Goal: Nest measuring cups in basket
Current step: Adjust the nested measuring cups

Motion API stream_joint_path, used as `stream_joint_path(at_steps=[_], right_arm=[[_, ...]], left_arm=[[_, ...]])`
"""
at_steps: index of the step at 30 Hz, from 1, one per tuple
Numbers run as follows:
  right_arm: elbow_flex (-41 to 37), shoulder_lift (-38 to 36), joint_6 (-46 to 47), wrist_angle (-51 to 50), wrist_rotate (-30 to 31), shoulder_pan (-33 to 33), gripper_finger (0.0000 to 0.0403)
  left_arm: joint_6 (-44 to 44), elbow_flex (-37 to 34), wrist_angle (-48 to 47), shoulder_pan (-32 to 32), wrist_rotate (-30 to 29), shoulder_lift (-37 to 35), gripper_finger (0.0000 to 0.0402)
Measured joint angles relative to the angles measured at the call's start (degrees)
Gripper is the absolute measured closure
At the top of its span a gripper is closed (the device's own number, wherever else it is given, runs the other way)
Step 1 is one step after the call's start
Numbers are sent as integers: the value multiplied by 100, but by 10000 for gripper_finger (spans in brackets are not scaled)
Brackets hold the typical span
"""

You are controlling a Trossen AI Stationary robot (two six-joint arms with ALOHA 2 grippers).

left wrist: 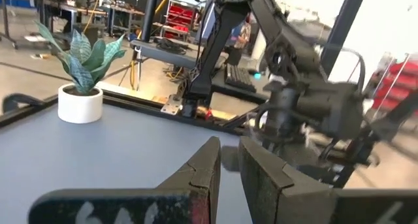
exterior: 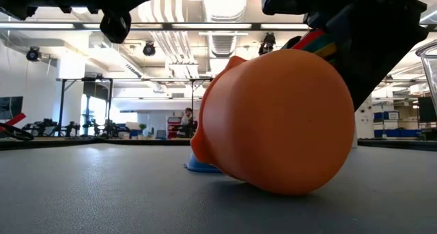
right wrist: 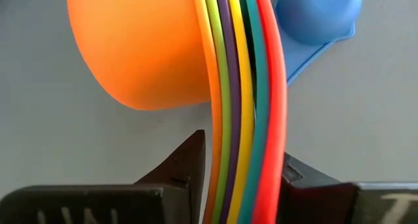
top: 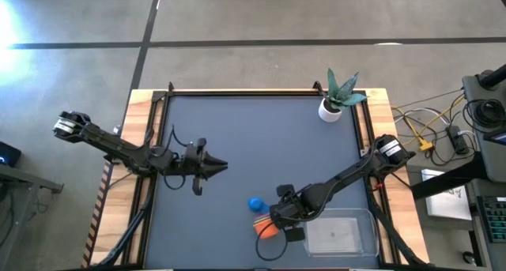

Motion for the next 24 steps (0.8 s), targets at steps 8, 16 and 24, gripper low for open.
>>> stream_joint_path(at_steps=[8,16,24], right_arm=[[0,2,48,47,0,0,305],[-35,4,151,66,2,0,300],[-145,9,202,84,2,0,296]], left_arm=[[-155,1193,-1571,578,-642,5,362],[-17,1631,-2305,356,-644,640,362],[-188,877,-805,259,-230,1422,362]])
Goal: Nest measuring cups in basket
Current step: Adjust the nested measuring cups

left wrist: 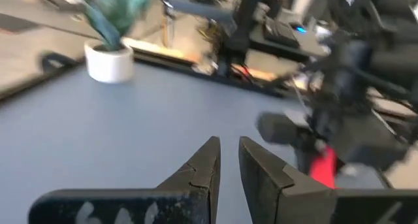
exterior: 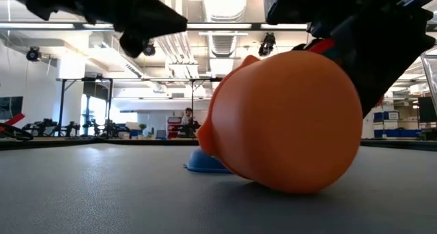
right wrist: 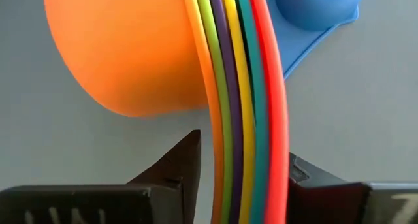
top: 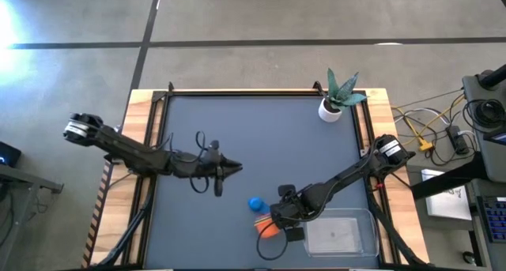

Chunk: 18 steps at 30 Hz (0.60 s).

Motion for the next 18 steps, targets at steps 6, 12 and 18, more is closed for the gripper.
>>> stream_joint_path(at_steps=[6,12,18], right_arm=[[-8,0,30,19,0,0,278],[-8,0,40,115,2,0,262],[-8,0,54,122,2,0,248]], left_arm=[[-239,37,46,-7,673,426,362],[-410,214,114,-30,1084,883,362],[-302,404,278,-225,1327,1317,331]])
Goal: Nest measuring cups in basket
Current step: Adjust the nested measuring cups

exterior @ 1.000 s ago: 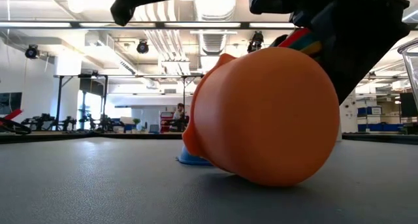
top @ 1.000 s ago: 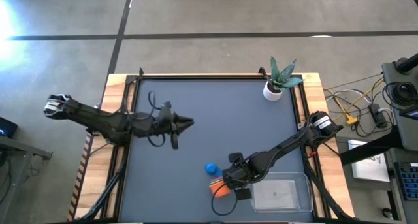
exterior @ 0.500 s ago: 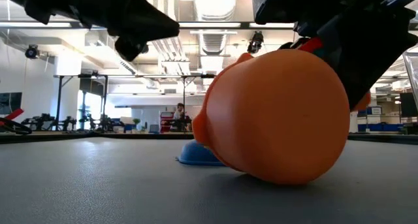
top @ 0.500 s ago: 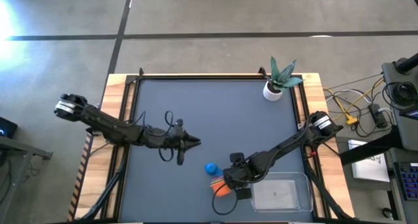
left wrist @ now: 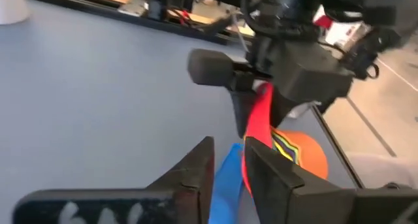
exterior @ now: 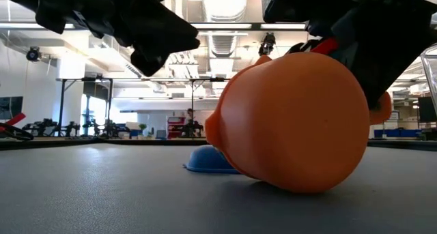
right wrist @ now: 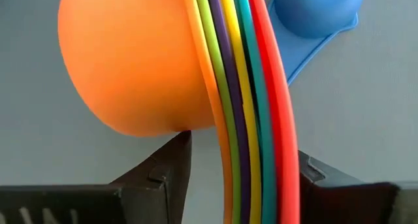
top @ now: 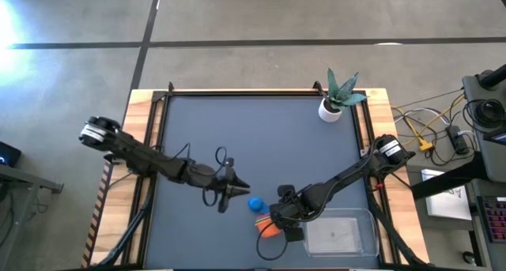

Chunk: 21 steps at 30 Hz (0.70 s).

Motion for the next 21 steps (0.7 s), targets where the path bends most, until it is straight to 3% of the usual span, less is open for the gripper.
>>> stream_joint_path(at_steps=[12,21], right_arm=[[-15,0,0,10,2,0,238],[-20,0,28,8,2,0,236]], left_arm=[[43,638,-244,-369,25,864,218],[35,1597,-332,-407,1182,2069,191]])
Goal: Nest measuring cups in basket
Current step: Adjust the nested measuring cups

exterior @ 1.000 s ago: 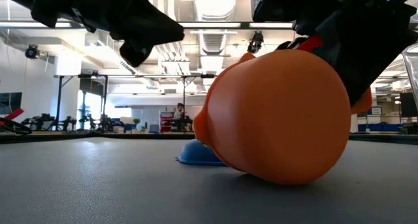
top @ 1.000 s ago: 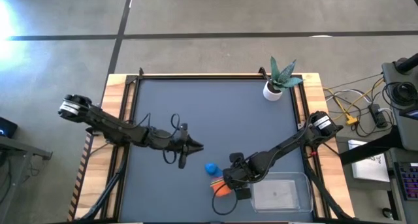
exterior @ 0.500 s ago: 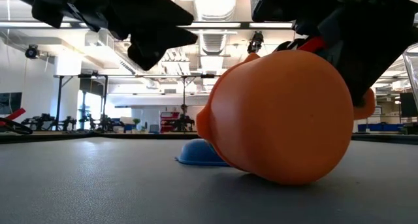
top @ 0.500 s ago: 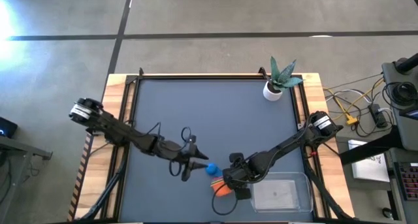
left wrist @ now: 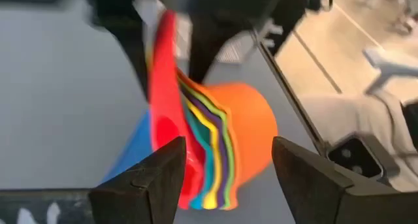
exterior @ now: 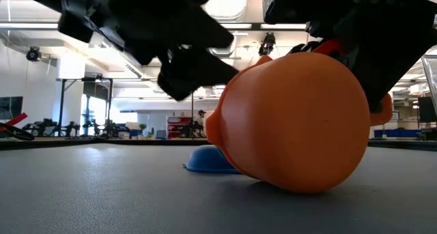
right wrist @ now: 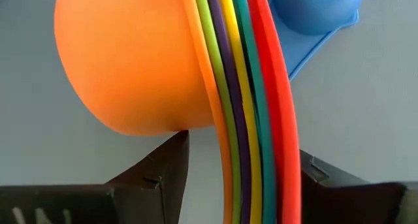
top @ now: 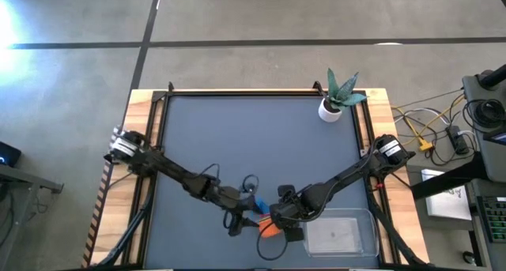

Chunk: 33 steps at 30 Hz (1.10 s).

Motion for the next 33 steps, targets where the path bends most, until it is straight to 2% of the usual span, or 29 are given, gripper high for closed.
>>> stream_joint_path(at_steps=[6,12,22,27,30,33], right_arm=[[-2,0,30,-23,-4,5,236],[-2,0,20,3,6,-2,236],[-2,0,13,-3,0,-2,236],[-2,0,6,0,9,-2,236],[-4,0,-7,-7,42,-2,236],[-7,0,-9,-28,47,-8,236]], left_arm=[[-59,547,-604,0,171,412,191],[-258,670,-871,-1,296,571,191],[-317,652,-668,2,296,623,191],[-311,677,91,-14,470,1043,193],[-398,762,393,-24,531,1324,211],[-415,903,402,-28,583,1468,261]])
